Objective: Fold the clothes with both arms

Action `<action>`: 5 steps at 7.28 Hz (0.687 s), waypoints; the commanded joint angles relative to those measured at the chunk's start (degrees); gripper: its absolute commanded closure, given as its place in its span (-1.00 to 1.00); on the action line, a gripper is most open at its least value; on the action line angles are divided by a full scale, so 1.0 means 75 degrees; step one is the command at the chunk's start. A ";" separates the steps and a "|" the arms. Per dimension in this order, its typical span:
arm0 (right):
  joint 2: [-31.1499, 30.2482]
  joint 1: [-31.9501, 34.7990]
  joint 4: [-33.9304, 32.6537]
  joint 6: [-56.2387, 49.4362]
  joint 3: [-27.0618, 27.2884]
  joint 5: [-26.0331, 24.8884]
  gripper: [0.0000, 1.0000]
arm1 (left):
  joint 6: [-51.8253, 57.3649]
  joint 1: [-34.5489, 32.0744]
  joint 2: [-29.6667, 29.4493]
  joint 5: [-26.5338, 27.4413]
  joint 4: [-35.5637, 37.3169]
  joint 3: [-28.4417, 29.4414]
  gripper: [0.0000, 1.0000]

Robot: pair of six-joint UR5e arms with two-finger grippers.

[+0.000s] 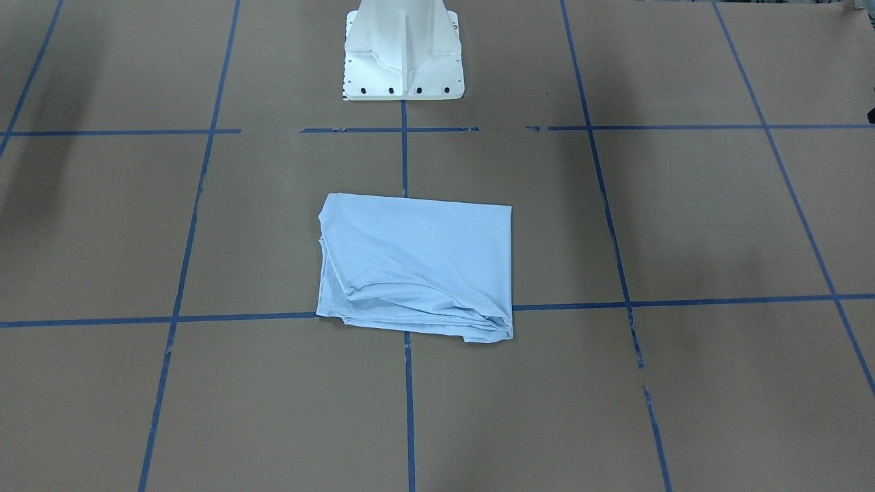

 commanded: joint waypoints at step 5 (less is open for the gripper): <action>0.0046 0.0000 0.0013 -0.0052 0.0053 0.0018 -1.00 | 0.0021 0.0001 -0.0061 0.0003 -0.0041 -0.0061 -1.00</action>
